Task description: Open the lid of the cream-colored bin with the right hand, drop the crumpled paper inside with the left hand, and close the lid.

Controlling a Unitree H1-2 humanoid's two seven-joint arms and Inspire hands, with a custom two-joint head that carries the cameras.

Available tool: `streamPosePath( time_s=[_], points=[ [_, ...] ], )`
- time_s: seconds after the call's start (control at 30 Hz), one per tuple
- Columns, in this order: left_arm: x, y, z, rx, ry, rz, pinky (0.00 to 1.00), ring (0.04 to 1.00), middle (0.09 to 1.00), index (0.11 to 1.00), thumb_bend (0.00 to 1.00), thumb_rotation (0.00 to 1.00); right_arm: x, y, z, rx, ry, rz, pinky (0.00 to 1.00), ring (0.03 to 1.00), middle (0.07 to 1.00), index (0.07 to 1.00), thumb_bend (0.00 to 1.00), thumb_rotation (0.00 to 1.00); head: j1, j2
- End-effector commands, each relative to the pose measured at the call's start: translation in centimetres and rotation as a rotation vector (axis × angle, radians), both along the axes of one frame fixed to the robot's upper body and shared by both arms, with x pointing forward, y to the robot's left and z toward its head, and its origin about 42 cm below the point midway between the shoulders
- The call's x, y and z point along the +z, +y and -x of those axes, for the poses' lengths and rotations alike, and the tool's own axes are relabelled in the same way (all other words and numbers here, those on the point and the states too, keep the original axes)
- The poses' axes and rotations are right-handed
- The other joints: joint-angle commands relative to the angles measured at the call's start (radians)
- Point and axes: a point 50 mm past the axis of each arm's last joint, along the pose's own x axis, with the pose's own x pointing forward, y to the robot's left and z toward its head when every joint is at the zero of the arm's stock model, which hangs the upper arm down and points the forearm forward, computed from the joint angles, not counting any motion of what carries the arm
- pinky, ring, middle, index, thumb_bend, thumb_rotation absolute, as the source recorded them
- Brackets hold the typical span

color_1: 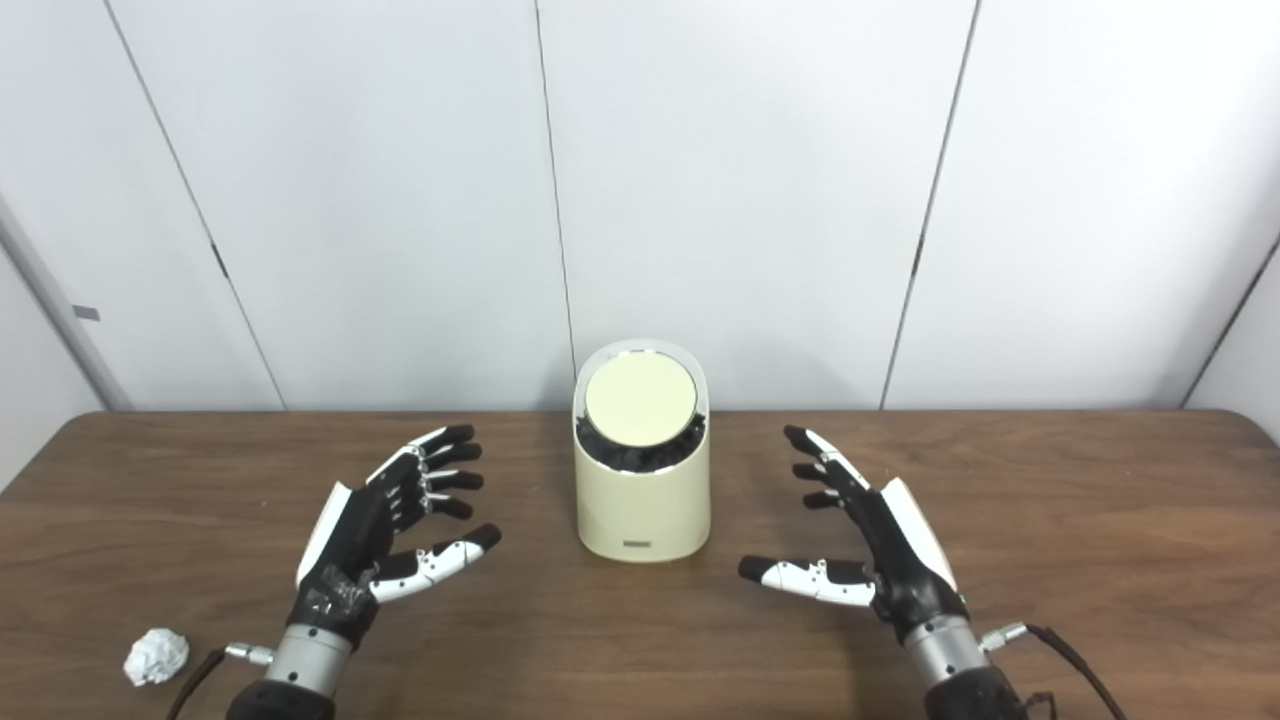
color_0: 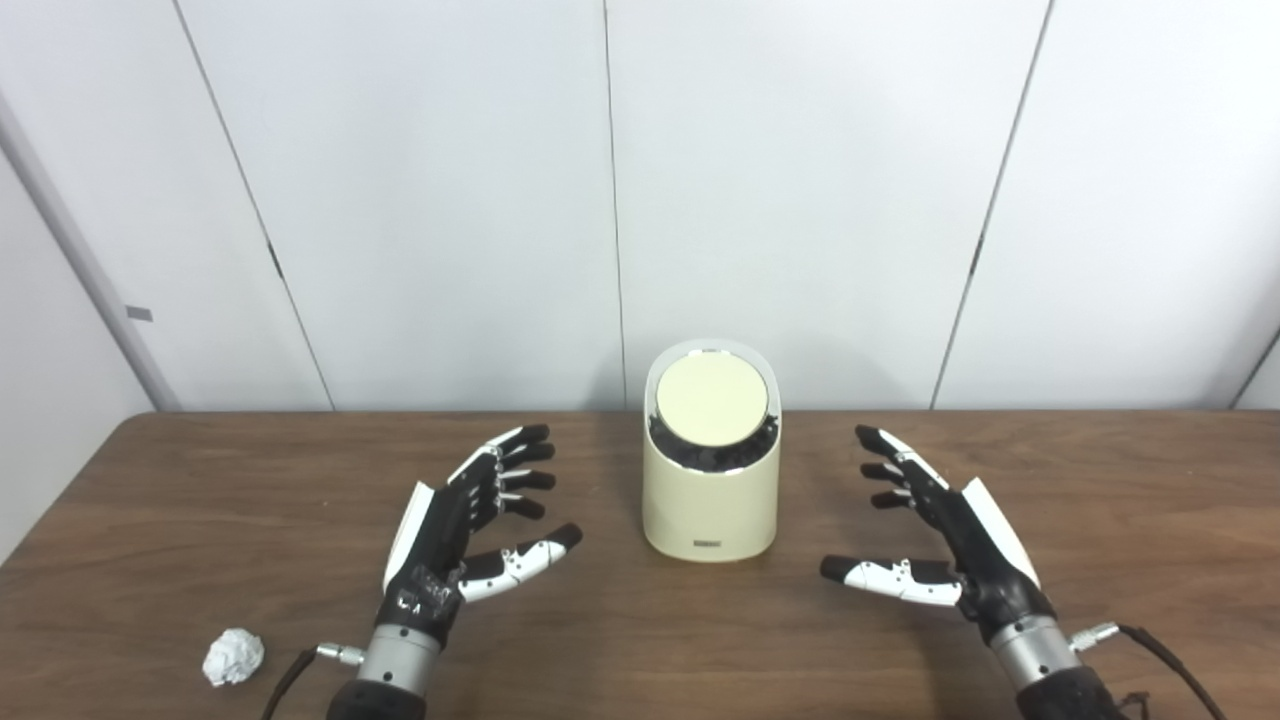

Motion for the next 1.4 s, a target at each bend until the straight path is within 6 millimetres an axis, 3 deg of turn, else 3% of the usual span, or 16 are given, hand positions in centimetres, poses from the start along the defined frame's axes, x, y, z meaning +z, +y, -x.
streamPosePath(
  time_s=[0.0,0.17,0.33,0.53,0.7,1.37],
  points=[
    [1.2,0.2,-0.4,-0.002,-0.059,-0.003,0.61,0.716,0.803,0.831,0.62,0.0,1.5,0.2,-0.3,0.012,-0.058,0.0,0.71,0.844,0.912,0.896,0.76,0.4,-0.001,0.002],
    [0.2,0.3,-0.9,-0.01,-0.013,-0.013,0.62,0.718,0.796,0.829,0.62,0.01,0.9,0.3,-0.4,0.003,-0.021,0.014,0.7,0.843,0.914,0.898,0.75,0.39,-0.004,0.0],
    [-1.3,0.6,-1.3,-0.001,0.032,-0.021,0.61,0.726,0.798,0.833,0.63,0.02,0.5,0.3,-0.3,-0.003,0.009,0.035,0.64,0.827,0.91,0.898,0.74,0.39,-0.005,0.002],
    [-1.5,0.7,-1.2,0.006,0.043,-0.023,0.62,0.732,0.803,0.837,0.63,0.0,0.4,0.1,-0.3,-0.003,0.002,0.007,0.68,0.837,0.916,0.906,0.74,0.4,-0.004,0.005],
    [-1.2,0.6,-1.3,-0.002,0.025,-0.024,0.63,0.725,0.796,0.834,0.63,0.0,2.0,1.2,-0.4,0.001,-0.028,-0.009,0.7,0.839,0.909,0.903,0.77,0.47,-0.001,0.001],
    [-0.9,0.3,-1.1,-0.005,0.024,-0.02,0.61,0.726,0.799,0.828,0.63,0.0,8.1,3.6,-3.7,-0.01,-0.138,0.022,0.73,0.863,0.907,0.897,0.78,0.44,0.006,0.0]
  ],
)
